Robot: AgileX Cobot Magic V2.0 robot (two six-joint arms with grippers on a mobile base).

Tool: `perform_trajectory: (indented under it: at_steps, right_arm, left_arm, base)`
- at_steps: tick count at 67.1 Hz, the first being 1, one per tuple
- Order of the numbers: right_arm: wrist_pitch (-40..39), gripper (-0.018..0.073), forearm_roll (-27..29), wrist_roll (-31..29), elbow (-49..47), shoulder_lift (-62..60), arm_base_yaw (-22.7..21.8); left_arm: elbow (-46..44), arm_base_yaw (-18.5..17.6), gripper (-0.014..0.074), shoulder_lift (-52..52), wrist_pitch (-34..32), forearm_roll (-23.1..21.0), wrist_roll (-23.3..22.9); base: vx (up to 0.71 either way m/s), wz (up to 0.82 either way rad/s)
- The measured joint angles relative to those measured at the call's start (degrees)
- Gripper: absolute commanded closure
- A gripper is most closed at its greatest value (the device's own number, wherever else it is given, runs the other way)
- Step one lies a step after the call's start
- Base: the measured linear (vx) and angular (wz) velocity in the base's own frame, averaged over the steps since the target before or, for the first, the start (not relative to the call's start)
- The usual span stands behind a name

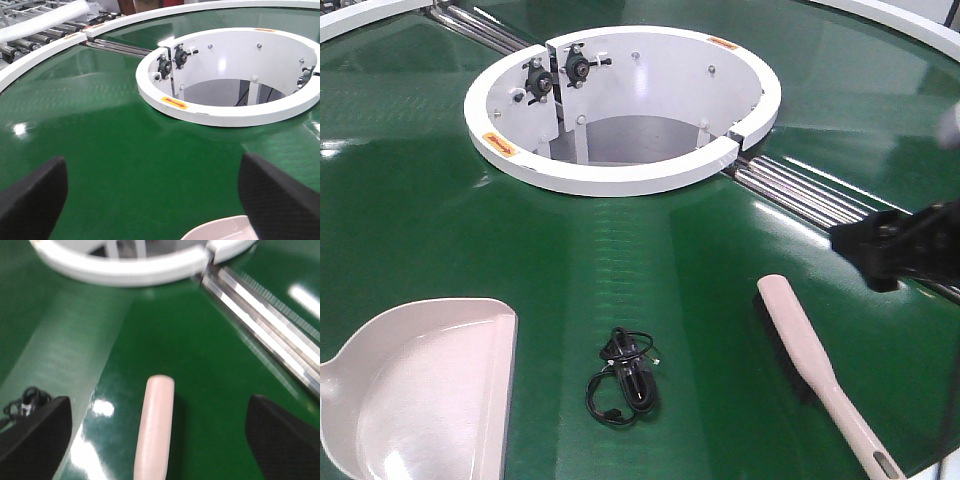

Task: Clean and inspect green conveyor with broom and dustpan
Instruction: 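Reach the right gripper to the cream brush handle and grasp it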

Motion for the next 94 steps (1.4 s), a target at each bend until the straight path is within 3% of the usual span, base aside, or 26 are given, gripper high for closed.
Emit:
perform_trajectory:
  at_steps: [36,72,83,94]
  right_arm:
    - [18.8,-0.0046,-0.2,0.2,-18.5,36.3,0.1]
    - [21.0,-0.0011,-0.4,0.2,-20.1,46.1,0.1]
    - [21.0,0.0138,-0.4,0.2,-20.1,47.3,0.1]
    - [21.0,0.0493,-0.2,0.7,-20.5,47.4,0.1]
  left_arm:
    - [0.0,0.0,0.0006,0.0,0.0,-0.1,0.0]
    - [0.0,0.0,0.0006,0.0,-0.2,-0.1,0.0]
    - [0.0,0.0,0.0006,0.0,-0.2,-0.1,0.0]
    - [0.0,0.0,0.0006,0.0,-0.2,-0.1,0.0]
  base:
    - [0.00,0.00]
    - [0.00,0.00]
    - [0.00,0.00]
    - [0.00,0.00]
